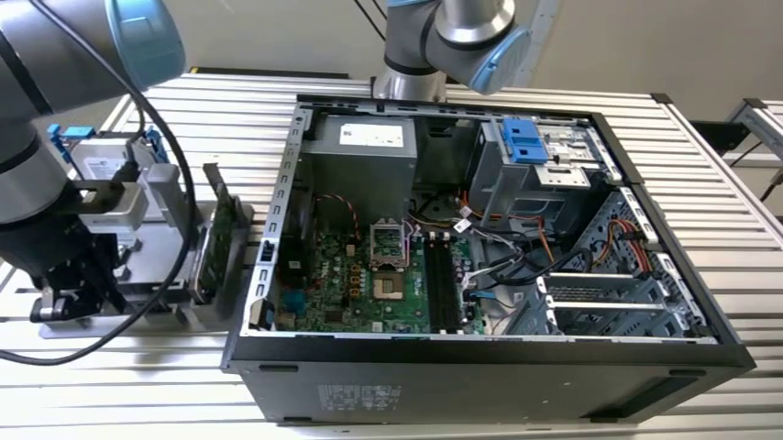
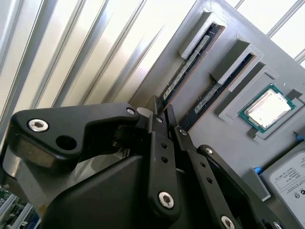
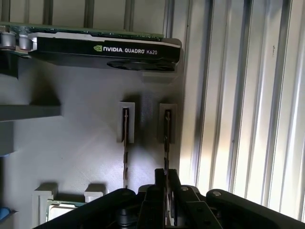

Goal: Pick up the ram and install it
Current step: 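Pick up the ram and move it above insertion slot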

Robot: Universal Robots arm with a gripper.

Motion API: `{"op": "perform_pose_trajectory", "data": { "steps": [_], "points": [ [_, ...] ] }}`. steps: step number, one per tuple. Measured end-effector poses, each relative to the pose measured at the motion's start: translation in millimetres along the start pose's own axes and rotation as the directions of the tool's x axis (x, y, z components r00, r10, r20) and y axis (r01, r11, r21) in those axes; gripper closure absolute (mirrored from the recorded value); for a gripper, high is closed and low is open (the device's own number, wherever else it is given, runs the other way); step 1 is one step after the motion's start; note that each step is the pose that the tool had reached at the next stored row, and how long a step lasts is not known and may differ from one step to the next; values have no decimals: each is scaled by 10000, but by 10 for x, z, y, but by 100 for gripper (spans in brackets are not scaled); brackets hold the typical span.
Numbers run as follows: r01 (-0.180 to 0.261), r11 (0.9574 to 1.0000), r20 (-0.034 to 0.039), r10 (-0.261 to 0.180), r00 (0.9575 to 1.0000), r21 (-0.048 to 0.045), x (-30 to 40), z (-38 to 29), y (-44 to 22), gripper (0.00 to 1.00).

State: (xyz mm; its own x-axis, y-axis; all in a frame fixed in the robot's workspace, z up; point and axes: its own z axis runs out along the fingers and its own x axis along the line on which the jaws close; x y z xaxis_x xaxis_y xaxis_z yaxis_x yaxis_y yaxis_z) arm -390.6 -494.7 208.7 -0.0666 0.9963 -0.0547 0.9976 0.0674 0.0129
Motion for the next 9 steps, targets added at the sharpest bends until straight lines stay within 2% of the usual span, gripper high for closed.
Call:
{"op": "perform_pose_trajectory", "data": {
  "steps": [9],
  "points": [
    [0, 10000, 0, 0, 10000, 0, -2, -34, 0, 100]
  ]
}}
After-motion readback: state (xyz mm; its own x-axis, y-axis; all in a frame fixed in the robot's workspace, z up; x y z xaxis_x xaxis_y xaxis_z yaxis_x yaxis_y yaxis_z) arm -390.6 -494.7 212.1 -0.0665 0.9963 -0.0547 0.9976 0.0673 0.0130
